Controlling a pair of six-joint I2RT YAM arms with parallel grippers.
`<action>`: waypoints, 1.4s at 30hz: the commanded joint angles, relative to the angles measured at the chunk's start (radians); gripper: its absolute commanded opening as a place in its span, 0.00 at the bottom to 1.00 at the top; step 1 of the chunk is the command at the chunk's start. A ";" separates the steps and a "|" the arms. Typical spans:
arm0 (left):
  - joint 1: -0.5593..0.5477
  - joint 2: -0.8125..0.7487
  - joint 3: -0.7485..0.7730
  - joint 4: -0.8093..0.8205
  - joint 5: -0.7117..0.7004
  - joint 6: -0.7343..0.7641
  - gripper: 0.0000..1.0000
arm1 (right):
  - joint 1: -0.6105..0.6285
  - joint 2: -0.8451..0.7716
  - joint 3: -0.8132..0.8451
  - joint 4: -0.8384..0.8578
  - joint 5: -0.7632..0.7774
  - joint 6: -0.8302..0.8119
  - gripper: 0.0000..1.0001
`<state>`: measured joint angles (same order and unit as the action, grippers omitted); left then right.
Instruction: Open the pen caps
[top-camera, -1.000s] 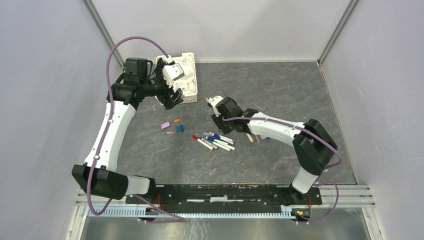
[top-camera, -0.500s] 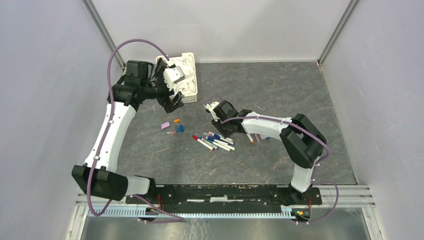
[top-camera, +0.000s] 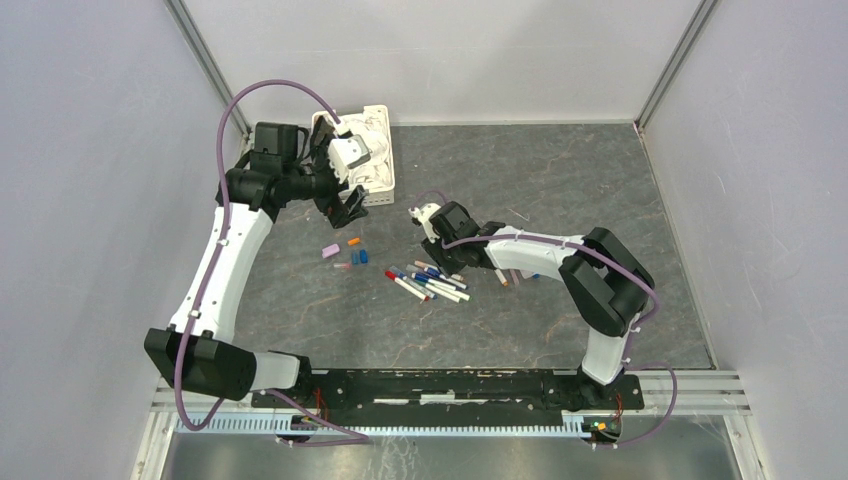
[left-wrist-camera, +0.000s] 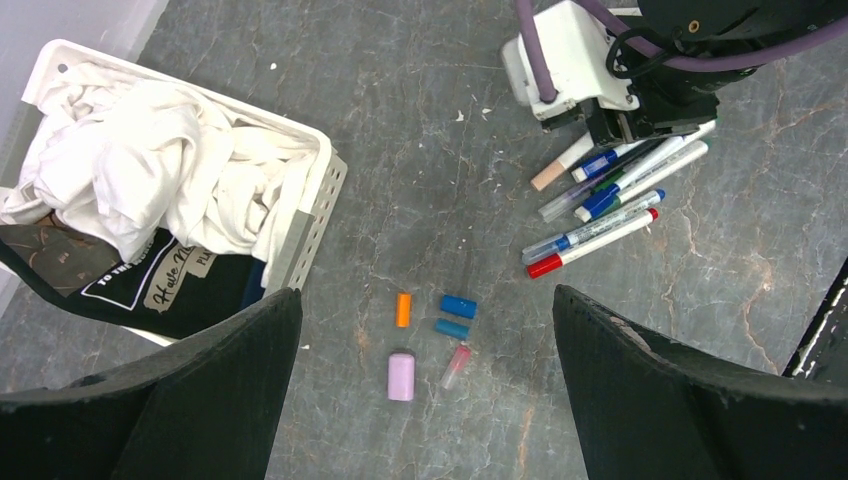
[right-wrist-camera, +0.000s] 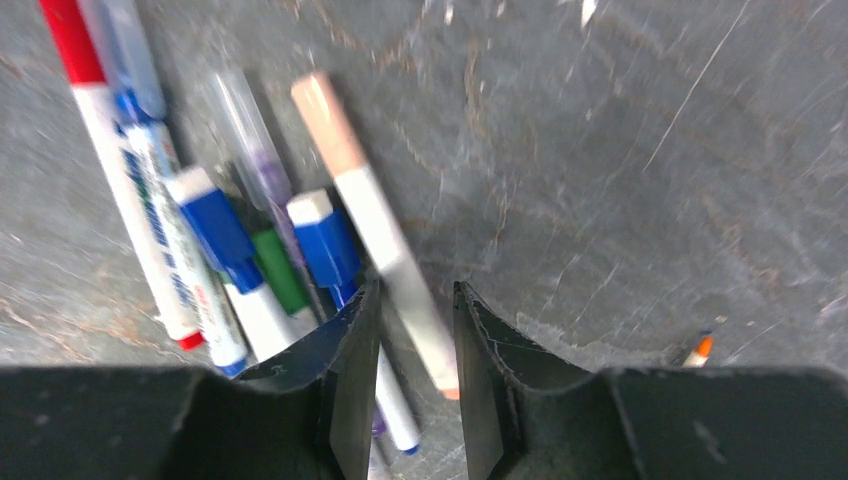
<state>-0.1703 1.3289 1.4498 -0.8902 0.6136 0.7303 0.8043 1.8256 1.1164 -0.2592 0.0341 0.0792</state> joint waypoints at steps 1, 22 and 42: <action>0.003 0.013 -0.003 -0.015 0.039 0.021 1.00 | -0.002 -0.022 -0.082 -0.021 -0.018 -0.015 0.38; 0.002 0.037 -0.144 -0.195 0.206 0.373 1.00 | -0.088 -0.056 0.056 -0.076 -0.179 -0.038 0.00; -0.073 0.091 -0.251 -0.312 0.266 0.834 0.94 | -0.066 -0.095 0.157 -0.110 -0.956 0.042 0.00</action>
<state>-0.1967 1.4097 1.2079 -1.1381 0.8665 1.4418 0.7219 1.7126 1.2026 -0.3649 -0.7856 0.1184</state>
